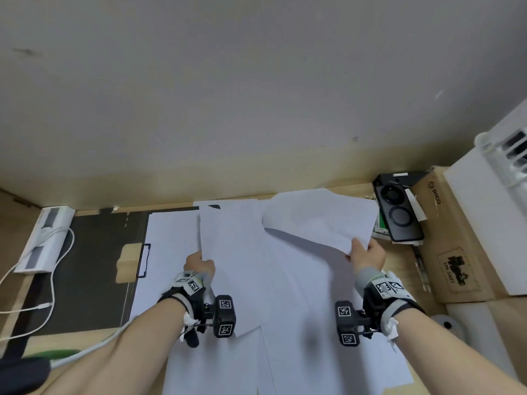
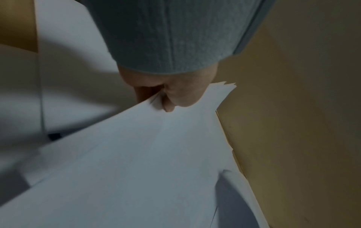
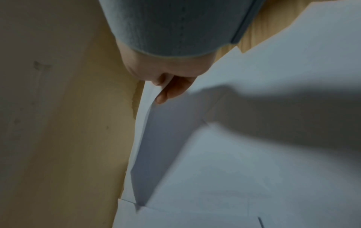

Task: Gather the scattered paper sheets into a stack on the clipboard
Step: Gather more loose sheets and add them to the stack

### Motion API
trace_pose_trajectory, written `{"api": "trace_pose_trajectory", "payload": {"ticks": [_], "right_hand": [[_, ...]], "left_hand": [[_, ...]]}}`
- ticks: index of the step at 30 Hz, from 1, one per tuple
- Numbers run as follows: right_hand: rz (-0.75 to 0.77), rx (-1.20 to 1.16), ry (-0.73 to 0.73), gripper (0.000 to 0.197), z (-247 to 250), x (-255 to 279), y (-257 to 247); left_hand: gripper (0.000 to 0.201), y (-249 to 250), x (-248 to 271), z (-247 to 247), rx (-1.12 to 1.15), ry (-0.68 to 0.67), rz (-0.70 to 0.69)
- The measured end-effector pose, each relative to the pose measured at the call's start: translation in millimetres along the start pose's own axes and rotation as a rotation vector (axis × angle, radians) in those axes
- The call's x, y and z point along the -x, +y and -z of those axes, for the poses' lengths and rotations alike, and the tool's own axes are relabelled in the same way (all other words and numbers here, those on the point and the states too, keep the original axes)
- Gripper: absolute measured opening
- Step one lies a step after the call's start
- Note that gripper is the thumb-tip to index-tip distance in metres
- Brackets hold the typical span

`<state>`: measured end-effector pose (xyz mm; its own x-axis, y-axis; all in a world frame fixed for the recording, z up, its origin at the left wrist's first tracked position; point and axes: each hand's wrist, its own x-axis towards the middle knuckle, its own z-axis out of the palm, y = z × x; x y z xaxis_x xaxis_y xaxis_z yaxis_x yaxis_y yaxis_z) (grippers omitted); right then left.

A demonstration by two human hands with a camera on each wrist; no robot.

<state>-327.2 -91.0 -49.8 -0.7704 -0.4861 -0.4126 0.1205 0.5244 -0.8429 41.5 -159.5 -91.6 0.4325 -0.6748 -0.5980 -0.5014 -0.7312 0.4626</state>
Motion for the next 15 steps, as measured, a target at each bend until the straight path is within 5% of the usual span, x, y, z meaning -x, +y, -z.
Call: {"api": "trace_pose_trajectory", "payload": {"ticks": [2, 5, 8, 15], "right_hand": [[-0.040, -0.067, 0.013, 0.010, 4, 13, 1], [-0.143, -0.079, -0.070, 0.035, 8, 35, 6], [-0.243, 0.063, -0.288, 0.019, 8, 57, 19], [-0.331, 0.474, -0.695, 0.030, 5, 103, 66]], "left_hand": [[0.023, -5, 5, 1, -0.018, 0.022, -0.008], [0.027, -10, 17, 1, 0.003, 0.010, 0.002], [0.027, -18, 28, -4, 0.075, -0.048, 0.027], [0.002, -15, 96, -19, 0.453, -0.289, 0.027]]}}
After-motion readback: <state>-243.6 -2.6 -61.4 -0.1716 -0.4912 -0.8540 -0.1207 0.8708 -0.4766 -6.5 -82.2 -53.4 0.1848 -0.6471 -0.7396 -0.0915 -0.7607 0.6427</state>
